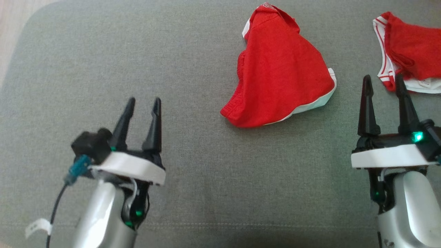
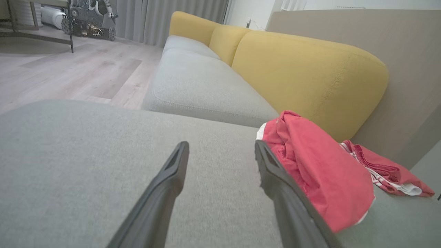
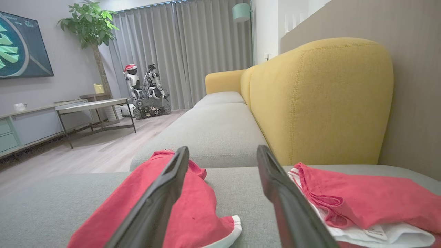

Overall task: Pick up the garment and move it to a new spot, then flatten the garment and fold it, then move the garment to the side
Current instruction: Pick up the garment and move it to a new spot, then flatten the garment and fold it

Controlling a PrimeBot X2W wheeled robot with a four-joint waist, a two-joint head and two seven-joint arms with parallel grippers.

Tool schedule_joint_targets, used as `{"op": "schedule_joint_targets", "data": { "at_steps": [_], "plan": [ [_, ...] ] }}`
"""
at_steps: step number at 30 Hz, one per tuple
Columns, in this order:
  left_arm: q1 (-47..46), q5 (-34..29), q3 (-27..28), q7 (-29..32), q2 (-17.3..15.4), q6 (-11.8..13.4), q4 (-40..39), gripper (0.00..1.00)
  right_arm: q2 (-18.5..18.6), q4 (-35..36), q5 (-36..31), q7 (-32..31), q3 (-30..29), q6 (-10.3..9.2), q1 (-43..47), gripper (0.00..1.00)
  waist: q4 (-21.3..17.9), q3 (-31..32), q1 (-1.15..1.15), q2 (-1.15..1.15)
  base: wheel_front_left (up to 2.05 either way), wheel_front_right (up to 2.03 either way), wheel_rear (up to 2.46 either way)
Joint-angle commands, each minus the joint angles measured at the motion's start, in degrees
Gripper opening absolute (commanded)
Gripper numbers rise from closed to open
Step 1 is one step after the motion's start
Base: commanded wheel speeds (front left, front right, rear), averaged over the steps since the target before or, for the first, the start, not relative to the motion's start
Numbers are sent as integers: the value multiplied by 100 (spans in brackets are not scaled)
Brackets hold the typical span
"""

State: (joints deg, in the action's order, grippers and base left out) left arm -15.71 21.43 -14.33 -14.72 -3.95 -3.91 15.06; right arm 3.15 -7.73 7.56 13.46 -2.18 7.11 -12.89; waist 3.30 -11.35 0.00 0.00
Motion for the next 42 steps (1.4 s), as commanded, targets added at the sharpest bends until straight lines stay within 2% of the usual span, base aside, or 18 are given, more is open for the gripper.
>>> {"op": "schedule_joint_targets", "data": {
  "at_steps": [1, 6, 10, 16, 20, 24, 32, 42],
  "plan": [
    [-87, -59, 183, -28, -8, -66, -241, 100, -27, 169, 21, -37, 102, 37, -51, 100, -1, 23, 0, 0, 0, 0, 0],
    [-75, -163, 49, -28, 73, -216, -137, 100, -27, 221, 18, -94, 159, 37, -95, 100, -151, -45, 0, 0, 0, 0, 0],
    [-209, -254, -506, -28, 48, -327, 240, 100, -27, 256, 42, -99, 217, 37, -132, 100, -319, -161, 0, 0, 0, 0, 0],
    [-685, -234, -1511, 32, -320, -355, 986, 100, -27, 276, 105, -65, 261, 37, -225, 100, -596, -416, 0, 0, 0, 0, 0],
    [-982, -373, -1708, 61, -475, -355, 1408, 100, -27, 282, 131, -39, 256, 37, -282, 100, -720, -542, 0, 0, 0, 0, 0],
    [-1309, -520, -1782, 45, -481, -323, 1840, 100, -27, 273, 162, 0, 262, 37, -346, 100, -854, -679, 0, 0, 0, 0, 0],
    [-1683, -576, -1881, -20, -376, -339, 2143, 100, -27, 240, 201, 66, 250, 37, -407, 100, -961, -822, 0, 0, 0, 0, 0],
    [-1688, -671, -1609, -27, -332, -342, 1590, 100, -27, 174, 219, 108, 224, 37, -466, 100, -931, -878, 0, 0, 0, 0, 0]
  ]
}}
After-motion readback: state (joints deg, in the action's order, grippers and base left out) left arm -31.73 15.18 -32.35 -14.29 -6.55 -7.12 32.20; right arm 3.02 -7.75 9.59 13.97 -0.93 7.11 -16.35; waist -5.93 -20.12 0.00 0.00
